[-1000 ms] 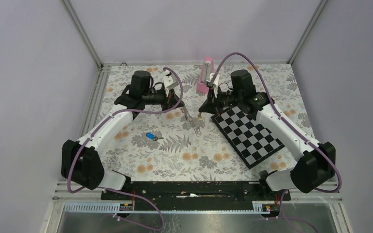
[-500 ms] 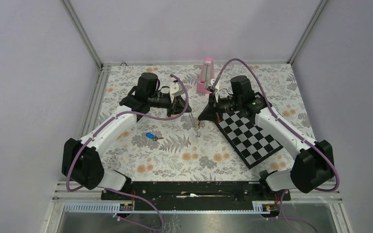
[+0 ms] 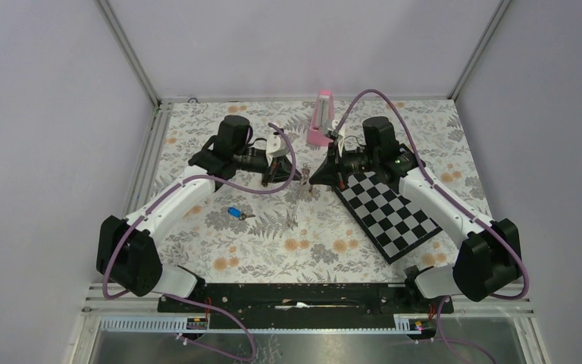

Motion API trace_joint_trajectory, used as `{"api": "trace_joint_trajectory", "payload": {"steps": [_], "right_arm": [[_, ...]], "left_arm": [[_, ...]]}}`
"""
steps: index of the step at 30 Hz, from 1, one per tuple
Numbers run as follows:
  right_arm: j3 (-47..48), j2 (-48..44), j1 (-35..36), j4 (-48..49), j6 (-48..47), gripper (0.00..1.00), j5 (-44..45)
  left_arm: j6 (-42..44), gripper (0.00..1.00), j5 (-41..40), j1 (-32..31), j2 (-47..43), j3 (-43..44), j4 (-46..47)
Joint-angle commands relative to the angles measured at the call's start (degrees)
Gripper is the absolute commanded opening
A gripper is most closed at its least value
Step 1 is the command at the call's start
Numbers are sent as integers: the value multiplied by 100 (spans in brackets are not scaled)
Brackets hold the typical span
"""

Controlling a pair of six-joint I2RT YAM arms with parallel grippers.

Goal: Put the keys on the keyring

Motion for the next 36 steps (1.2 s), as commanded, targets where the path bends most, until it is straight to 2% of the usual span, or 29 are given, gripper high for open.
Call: {"api": "trace_joint_trajectory", "payload": {"steps": [1, 14, 22, 30, 36], "right_arm": [[2, -178, -49, 224, 79, 0, 179], [-274, -22, -61, 1104, 863, 0, -126], [-250, -55, -129, 940, 775, 0, -218], [-179, -183, -223, 441, 398, 0, 71], [-205, -242, -251, 566, 572, 0, -170]], "left_arm": [[375, 0, 241, -41, -81, 129, 51], [120, 0, -219, -222, -50, 159, 164], [57, 0, -268, -231, -85, 123, 214], [49, 0, -207, -231, -88, 132, 218], [1, 0, -264, -230, -51, 193, 215]]}}
